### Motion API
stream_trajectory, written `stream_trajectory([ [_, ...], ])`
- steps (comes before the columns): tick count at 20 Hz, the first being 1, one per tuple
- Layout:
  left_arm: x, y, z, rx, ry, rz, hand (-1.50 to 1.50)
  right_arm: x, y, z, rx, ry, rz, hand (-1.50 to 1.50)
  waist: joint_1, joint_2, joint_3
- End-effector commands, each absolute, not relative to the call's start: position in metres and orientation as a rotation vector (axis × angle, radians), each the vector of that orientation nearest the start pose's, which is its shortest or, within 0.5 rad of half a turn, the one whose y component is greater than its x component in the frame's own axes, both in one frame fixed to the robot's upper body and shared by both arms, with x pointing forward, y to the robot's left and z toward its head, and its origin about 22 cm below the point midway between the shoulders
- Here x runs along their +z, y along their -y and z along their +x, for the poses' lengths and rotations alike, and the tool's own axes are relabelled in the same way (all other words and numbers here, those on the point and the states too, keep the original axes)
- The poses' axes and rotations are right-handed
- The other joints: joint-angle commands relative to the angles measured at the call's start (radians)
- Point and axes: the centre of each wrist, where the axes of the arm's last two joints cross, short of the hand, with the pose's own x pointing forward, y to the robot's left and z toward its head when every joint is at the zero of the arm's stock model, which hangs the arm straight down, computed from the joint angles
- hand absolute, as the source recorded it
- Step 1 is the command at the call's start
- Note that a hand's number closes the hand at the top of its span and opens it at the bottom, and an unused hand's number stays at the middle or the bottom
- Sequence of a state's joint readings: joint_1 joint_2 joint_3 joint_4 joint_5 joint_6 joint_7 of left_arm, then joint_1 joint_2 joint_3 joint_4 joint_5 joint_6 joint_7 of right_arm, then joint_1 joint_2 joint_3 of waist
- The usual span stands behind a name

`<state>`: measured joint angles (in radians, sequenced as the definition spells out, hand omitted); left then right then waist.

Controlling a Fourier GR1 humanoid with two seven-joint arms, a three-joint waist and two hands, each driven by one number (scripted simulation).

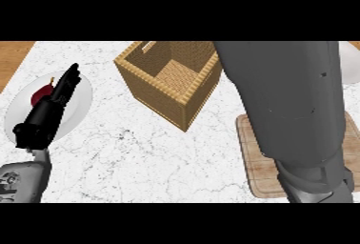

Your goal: Pick the sweet potato from the cutting board and place it in the basket

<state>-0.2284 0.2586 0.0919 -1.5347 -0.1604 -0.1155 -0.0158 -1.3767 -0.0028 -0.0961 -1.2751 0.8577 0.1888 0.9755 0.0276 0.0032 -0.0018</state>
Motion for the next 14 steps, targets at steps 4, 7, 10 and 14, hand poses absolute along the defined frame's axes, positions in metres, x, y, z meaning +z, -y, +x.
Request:
stream_trajectory([
  [4,0.067,-0.286,0.296,-0.418,1.742,0.272,0.0,0.355,0.011,0.38,0.565,1.387,-0.803,1.5,0.006,0.003,0.0],
  [7,0.073,-0.275,0.286,-0.396,1.738,0.252,0.0,0.349,0.015,0.392,0.574,1.325,-0.779,1.5,0.0,-0.001,0.001],
  [10,0.072,-0.286,0.288,-0.385,1.712,0.269,0.0,0.34,-0.004,0.39,0.695,1.204,-0.926,1.5,0.0,-0.005,0.0],
  [14,0.07,-0.294,0.296,-0.378,1.738,0.303,0.0,0.338,0.012,0.409,0.792,1.112,-1.013,1.5,-0.013,0.002,0.0],
])
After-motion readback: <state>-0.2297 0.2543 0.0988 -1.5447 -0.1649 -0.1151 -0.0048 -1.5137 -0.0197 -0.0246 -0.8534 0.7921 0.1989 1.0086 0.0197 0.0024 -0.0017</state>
